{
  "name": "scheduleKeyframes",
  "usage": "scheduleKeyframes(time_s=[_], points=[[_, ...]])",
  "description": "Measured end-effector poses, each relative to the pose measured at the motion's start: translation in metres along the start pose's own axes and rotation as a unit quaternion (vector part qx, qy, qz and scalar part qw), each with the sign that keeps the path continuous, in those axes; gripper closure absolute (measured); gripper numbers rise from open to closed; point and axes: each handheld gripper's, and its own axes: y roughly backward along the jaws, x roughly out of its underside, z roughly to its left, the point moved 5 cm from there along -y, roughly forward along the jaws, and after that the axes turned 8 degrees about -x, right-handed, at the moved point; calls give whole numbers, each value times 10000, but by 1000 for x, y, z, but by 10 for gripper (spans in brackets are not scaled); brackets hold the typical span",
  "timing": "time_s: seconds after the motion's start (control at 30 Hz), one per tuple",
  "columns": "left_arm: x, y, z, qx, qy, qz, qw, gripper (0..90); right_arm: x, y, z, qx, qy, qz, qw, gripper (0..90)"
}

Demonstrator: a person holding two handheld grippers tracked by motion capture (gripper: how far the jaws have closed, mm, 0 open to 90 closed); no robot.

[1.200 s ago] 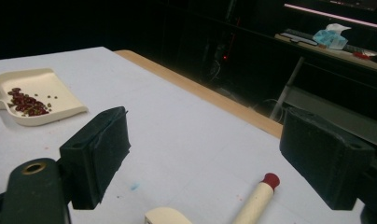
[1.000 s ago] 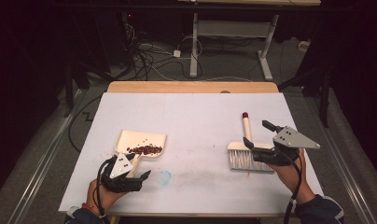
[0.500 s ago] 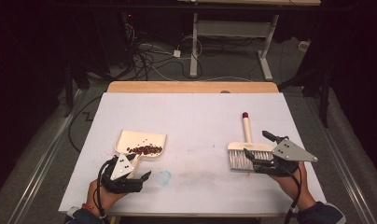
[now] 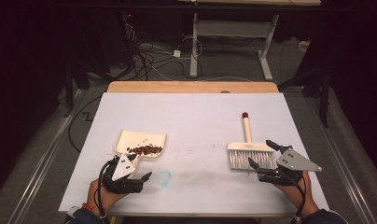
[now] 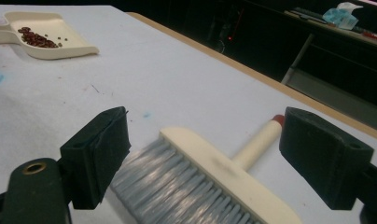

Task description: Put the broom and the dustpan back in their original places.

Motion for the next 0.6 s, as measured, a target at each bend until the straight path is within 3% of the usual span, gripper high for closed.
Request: scheduleKeyframes(time_s=[0.6], points=[[1,-1,2,-46,47,-35,10000,197,40,18,1,-31,-242,268,9993,167]])
